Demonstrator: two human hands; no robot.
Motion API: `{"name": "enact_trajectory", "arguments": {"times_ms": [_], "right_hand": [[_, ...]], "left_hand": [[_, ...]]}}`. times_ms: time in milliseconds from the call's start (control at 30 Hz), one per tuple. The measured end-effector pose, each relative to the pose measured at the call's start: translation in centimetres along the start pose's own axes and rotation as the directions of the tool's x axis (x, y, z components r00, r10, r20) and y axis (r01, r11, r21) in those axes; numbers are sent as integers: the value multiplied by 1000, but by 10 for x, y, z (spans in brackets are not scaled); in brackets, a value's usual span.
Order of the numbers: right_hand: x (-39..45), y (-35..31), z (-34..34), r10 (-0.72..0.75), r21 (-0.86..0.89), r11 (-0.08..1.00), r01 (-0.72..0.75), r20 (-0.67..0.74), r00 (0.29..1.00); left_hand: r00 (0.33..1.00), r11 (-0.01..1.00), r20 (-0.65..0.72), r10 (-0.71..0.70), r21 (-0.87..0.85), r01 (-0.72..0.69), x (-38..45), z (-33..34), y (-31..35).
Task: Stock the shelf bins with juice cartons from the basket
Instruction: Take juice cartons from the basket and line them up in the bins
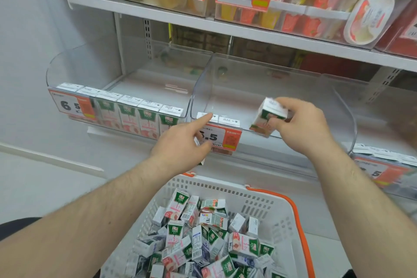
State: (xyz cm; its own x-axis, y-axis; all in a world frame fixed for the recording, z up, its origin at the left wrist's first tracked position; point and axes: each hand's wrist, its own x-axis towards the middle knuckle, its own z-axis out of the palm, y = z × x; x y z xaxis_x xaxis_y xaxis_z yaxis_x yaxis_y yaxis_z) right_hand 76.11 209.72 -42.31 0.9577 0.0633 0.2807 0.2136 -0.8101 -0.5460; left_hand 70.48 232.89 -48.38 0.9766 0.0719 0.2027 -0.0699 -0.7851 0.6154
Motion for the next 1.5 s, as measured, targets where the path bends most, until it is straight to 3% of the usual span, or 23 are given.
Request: {"name": "enact_trajectory", "arguments": {"times_ms": [100, 267, 400, 633, 733, 833, 900, 967, 1000, 1067, 1167, 1233, 1300, 1500], "right_hand": [[7, 7, 10, 61, -48, 998, -52, 229, 972], [19, 2, 16, 72, 7, 996, -85, 465, 882], [26, -2, 22, 68, 62, 991, -117, 516, 854], [28, -11, 22, 80, 6, 995, -102, 577, 813], [34, -5, 25, 99, 10, 991, -131, 604, 791], [26, -7, 20, 127, -59, 992, -114, 597, 792], [24, -10, 18, 134, -80, 991, -110, 439, 889], [22, -17, 18, 95, 101, 989, -109, 129, 987], [19, -24, 17, 82, 262, 962, -74, -19, 996], [8, -42, 17, 49, 483, 876, 22, -134, 990], [-22, -74, 26, -152, 528, 846, 82, 91, 984], [-42, -89, 37, -211, 438, 897, 65, 293, 932], [-56, -98, 51, -233, 319, 942, 106, 391, 890], [-67, -119, 69, -253, 285, 943, 173, 273, 928]], "left_hand": [[1000, 1000, 10, -24, -11, 24, 2, 3, -2], [999, 999, 24, -38, -27, 39, 1, 2, -2], [998, 998, 40, -53, -43, 55, 0, 2, -1], [996, 995, 47, -72, -72, 76, 0, 1, 4], [994, 972, 7, -108, -210, 107, -2, 2, 4], [980, 865, -28, -199, -475, 162, -4, -2, 4], [964, 770, -33, -265, -609, 191, -6, -9, 7], [938, 683, -1, -347, -685, 252, -7, -14, 10], [921, 637, 30, -389, -714, 292, -9, -17, 10], [891, 533, 98, -444, -770, 351, -10, -21, 10], [876, 434, 125, -465, -831, 349, -10, -25, 10], [885, 404, 105, -453, -861, 309, -10, -29, 13], [902, 388, 94, -422, -880, 273, -12, -34, 15], [941, 361, -14, -338, -925, 116, -13, -50, 2]]}}
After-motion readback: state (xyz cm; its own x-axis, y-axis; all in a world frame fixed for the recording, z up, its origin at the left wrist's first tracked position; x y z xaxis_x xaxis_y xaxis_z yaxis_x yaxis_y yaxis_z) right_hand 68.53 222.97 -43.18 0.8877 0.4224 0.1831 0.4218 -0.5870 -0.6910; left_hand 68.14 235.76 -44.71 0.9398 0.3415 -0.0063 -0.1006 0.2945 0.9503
